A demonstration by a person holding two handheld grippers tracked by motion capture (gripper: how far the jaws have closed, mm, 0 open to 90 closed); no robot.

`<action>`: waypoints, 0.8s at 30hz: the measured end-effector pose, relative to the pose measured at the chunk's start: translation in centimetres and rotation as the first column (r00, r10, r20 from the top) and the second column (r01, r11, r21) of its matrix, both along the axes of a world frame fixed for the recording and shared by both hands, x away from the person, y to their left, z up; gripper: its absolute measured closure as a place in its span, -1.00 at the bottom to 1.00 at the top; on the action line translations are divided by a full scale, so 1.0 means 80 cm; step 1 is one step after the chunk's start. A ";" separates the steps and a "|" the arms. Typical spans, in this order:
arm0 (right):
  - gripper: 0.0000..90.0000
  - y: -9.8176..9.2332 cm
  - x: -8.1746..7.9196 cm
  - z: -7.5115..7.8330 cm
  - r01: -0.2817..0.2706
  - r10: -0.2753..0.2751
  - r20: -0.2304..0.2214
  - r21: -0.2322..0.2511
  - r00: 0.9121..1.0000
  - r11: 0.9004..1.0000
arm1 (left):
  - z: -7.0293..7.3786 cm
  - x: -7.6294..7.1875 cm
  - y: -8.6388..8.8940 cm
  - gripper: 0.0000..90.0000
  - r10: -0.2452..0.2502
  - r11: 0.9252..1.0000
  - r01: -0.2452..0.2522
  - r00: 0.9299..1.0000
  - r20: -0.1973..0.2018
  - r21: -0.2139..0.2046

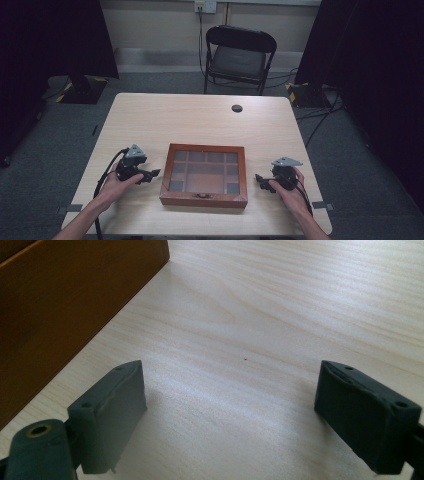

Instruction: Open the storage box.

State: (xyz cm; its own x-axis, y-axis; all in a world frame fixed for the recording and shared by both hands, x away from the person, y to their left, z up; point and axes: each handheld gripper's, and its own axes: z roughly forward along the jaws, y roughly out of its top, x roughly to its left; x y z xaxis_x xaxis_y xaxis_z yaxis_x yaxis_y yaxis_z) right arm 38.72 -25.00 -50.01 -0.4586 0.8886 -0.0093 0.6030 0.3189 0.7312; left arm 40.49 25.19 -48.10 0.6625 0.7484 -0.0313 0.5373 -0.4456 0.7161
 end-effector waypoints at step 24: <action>-0.73 0.001 0.001 0.000 -0.009 0.009 0.000 -0.001 1.000 1.000 | 0.062 -0.024 -0.041 -0.28 -0.166 0.970 0.175 0.984 0.064 -0.171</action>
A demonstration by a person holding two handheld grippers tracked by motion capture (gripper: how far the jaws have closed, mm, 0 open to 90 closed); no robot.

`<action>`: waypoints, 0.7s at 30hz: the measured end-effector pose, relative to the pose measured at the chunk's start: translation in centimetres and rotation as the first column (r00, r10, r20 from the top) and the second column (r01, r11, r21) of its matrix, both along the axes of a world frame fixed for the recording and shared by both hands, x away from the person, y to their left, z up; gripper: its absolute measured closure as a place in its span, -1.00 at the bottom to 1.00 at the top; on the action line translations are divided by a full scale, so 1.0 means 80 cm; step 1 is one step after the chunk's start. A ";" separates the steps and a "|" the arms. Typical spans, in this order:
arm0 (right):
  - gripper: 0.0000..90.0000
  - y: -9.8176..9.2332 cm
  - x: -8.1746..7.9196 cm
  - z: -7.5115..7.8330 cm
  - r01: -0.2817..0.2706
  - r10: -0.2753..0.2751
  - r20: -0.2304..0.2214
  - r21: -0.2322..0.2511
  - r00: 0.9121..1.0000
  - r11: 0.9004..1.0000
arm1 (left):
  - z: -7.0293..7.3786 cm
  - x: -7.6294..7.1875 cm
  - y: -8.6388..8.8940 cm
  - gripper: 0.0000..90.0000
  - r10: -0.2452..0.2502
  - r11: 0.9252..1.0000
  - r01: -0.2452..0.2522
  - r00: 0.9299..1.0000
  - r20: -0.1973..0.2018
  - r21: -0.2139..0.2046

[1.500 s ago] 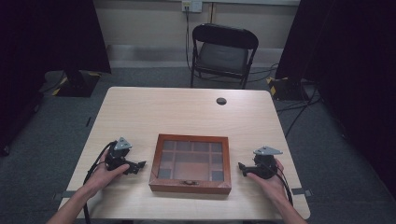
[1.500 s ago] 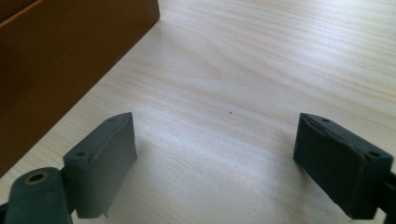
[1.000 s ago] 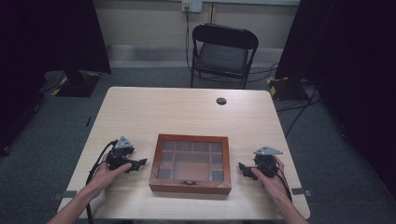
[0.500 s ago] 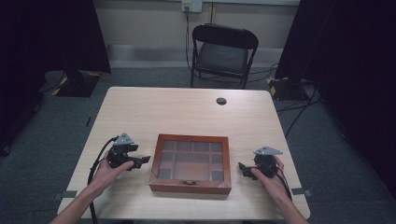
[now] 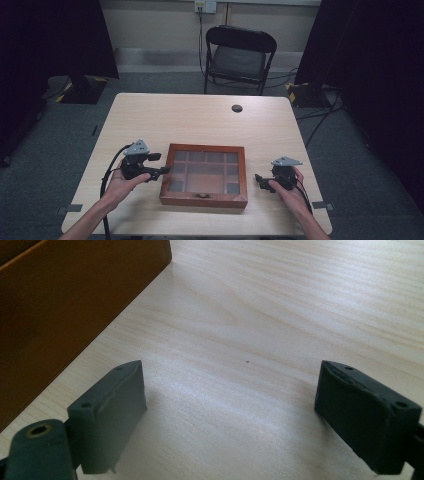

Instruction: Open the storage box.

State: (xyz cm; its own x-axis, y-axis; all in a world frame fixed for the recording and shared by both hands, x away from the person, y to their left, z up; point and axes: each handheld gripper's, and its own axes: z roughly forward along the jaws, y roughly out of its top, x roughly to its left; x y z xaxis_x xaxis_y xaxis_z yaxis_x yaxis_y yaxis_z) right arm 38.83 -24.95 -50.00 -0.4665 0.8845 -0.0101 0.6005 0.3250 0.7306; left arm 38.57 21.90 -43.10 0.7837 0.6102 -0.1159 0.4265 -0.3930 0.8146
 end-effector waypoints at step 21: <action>-0.73 0.001 0.001 0.000 -0.007 0.007 0.000 0.001 1.000 1.000 | 0.037 0.010 -0.104 -0.17 -0.254 0.966 0.252 0.966 -0.038 -0.055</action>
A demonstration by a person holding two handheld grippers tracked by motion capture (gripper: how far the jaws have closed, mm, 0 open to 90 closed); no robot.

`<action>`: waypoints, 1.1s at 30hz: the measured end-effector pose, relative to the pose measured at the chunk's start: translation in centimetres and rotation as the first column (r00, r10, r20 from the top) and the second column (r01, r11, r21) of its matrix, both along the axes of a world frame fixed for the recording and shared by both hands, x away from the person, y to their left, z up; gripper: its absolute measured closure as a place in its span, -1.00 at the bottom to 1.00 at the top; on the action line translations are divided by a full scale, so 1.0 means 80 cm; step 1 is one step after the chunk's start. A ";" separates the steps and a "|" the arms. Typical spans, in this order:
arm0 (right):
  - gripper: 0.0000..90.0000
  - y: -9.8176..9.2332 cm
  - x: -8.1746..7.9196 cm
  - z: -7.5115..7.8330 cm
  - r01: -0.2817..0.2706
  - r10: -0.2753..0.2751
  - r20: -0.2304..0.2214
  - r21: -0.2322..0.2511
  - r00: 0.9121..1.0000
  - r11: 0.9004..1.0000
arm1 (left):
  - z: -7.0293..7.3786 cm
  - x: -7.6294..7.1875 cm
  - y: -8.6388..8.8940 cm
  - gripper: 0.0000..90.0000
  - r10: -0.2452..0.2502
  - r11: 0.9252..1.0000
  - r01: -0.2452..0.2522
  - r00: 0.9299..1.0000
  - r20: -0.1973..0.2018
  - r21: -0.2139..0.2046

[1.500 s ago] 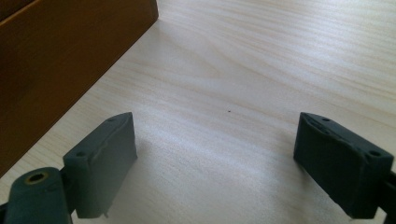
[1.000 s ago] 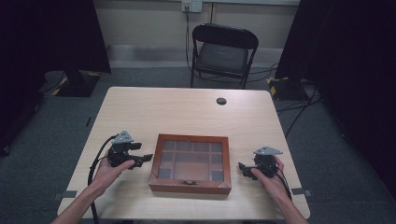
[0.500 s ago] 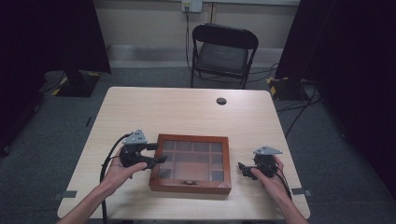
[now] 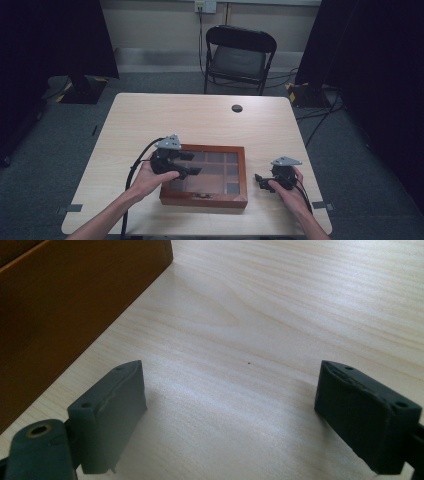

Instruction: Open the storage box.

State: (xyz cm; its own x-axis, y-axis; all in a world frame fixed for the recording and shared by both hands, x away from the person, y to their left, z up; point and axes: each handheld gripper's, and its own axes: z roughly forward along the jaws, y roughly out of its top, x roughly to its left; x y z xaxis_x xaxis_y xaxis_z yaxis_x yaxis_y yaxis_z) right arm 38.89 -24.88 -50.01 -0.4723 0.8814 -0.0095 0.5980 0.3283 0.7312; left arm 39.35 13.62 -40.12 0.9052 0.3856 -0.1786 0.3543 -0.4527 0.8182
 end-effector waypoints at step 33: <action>-0.73 0.000 0.000 0.000 0.001 -0.001 0.000 -0.002 1.000 1.000 | -0.040 -0.045 -0.029 0.68 -0.212 0.973 0.219 0.972 -0.099 0.069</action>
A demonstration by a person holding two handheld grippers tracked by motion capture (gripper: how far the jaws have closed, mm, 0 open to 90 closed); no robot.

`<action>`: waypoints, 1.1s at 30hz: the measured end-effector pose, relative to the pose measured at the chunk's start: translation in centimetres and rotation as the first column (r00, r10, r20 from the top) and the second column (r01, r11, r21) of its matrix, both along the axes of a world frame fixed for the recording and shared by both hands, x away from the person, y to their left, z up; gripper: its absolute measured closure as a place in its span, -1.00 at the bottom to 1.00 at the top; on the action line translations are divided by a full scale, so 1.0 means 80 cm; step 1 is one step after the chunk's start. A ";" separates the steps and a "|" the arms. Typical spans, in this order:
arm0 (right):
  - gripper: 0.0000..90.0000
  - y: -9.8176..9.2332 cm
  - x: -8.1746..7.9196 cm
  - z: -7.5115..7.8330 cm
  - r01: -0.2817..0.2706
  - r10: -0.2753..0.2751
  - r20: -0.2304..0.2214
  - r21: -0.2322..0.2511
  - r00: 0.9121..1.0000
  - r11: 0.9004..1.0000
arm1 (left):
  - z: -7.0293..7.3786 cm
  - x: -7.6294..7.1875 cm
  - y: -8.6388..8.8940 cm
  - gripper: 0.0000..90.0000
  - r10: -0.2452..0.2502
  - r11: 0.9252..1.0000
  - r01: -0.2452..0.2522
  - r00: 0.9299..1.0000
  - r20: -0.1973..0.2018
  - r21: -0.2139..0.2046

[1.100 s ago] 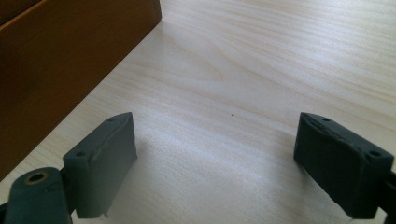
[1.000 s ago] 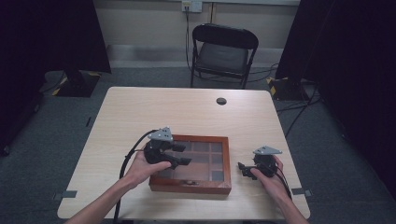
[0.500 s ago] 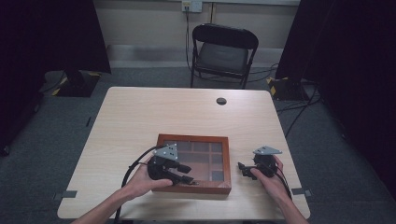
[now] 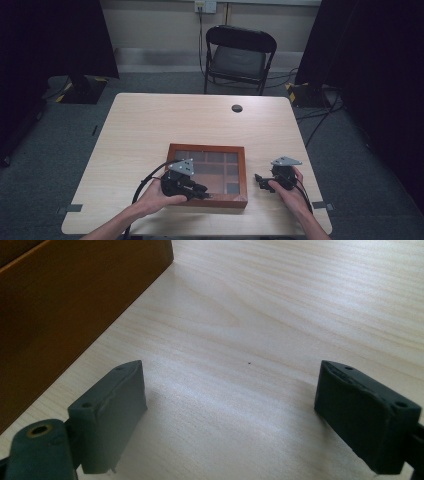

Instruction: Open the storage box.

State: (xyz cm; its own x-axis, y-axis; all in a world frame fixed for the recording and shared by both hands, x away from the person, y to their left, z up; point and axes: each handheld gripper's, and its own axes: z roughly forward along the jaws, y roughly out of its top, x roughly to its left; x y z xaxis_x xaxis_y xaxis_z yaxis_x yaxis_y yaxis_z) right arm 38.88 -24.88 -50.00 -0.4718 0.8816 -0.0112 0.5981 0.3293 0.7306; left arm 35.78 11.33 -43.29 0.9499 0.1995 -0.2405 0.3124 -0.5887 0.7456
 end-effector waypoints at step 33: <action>-0.73 0.001 0.000 0.000 -0.015 0.015 0.000 0.002 1.000 1.000 | -0.004 0.000 -0.005 0.81 0.013 0.999 -0.013 1.000 0.002 0.036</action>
